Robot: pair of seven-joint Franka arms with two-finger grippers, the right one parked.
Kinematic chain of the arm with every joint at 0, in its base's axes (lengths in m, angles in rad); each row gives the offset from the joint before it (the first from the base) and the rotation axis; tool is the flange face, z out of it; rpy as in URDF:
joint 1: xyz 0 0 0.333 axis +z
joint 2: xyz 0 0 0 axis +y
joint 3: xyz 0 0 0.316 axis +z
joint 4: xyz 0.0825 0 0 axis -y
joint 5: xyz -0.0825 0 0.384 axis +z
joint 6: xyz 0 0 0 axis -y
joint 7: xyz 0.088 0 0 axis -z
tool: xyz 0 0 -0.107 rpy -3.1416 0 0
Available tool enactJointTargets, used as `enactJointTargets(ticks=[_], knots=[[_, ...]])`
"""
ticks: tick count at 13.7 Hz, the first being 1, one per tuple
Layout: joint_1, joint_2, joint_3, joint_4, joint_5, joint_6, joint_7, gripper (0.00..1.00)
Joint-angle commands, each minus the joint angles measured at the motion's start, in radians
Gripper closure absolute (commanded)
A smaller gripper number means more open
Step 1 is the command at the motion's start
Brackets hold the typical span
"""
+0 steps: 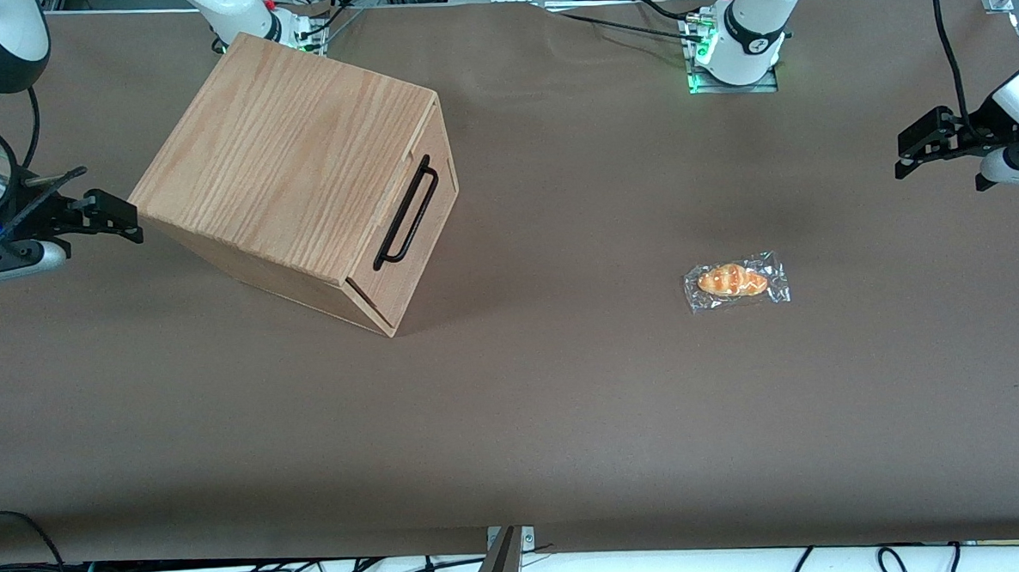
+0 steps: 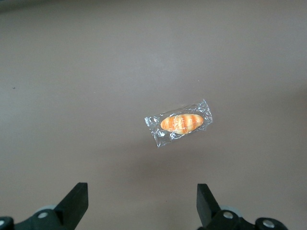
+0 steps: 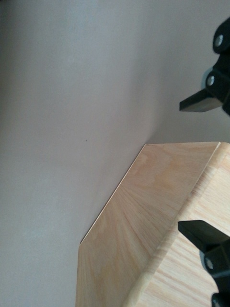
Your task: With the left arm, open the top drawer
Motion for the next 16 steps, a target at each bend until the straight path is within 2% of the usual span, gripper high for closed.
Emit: enactJointTargets(ticks=[1,16], knots=[[-0.004,-0.003,0.005,-0.004,0.007,0.012,0.018,0.0],[-0.004,-0.005,-0.001,-0.004,-0.003,0.003,0.018,0.0]])
